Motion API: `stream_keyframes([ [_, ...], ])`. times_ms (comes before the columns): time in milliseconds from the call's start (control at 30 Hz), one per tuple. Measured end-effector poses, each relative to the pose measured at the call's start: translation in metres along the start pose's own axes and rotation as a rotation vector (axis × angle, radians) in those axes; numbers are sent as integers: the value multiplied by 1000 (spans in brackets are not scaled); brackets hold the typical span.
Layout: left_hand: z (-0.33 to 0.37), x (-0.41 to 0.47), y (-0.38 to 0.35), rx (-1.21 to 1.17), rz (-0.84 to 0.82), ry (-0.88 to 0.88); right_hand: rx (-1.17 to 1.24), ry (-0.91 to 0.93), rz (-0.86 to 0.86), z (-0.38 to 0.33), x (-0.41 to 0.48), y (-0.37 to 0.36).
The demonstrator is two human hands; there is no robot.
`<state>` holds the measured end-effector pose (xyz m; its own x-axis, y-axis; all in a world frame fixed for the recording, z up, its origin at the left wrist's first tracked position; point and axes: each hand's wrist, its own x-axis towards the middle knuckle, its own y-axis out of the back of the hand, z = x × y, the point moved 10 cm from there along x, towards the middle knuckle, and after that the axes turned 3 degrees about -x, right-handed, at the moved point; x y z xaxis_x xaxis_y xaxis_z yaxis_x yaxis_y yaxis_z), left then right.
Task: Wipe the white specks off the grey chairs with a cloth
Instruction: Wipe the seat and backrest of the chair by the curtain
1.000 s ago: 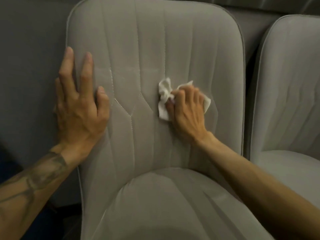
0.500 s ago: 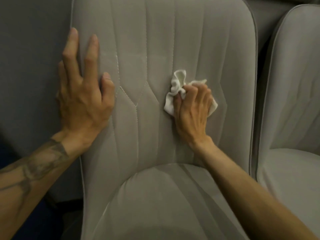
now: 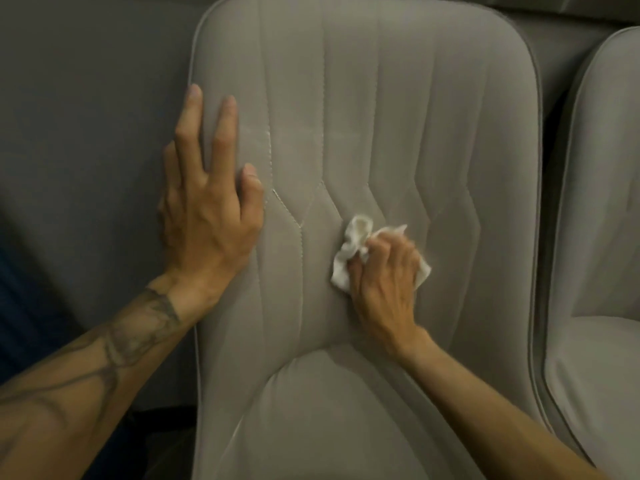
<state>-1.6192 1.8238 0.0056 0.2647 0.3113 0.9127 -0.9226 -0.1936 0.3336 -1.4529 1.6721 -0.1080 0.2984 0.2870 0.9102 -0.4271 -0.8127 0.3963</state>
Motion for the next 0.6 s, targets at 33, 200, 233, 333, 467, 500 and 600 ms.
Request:
stream_keyframes([
  [33,1,1,1,-2,-3,0,14,41,-60,-6,-13,-4],
  [200,-2,-7,3,-46,-5,7,-71,60,78,9,68,18],
  [233,-4,-16,4,-75,-9,7,-69,-2,160,16,86,27],
  [333,-11,-62,6,-169,-57,15,-50,-79,217,16,75,29],
  [467,-21,-111,8,-164,-92,42,-10,94,-77,-6,-8,-2],
  [500,-22,-115,9,-168,-80,50,-15,176,-112,-7,-10,-2],
  [600,-24,-118,7,-162,-63,60,-65,193,-24,12,32,8],
])
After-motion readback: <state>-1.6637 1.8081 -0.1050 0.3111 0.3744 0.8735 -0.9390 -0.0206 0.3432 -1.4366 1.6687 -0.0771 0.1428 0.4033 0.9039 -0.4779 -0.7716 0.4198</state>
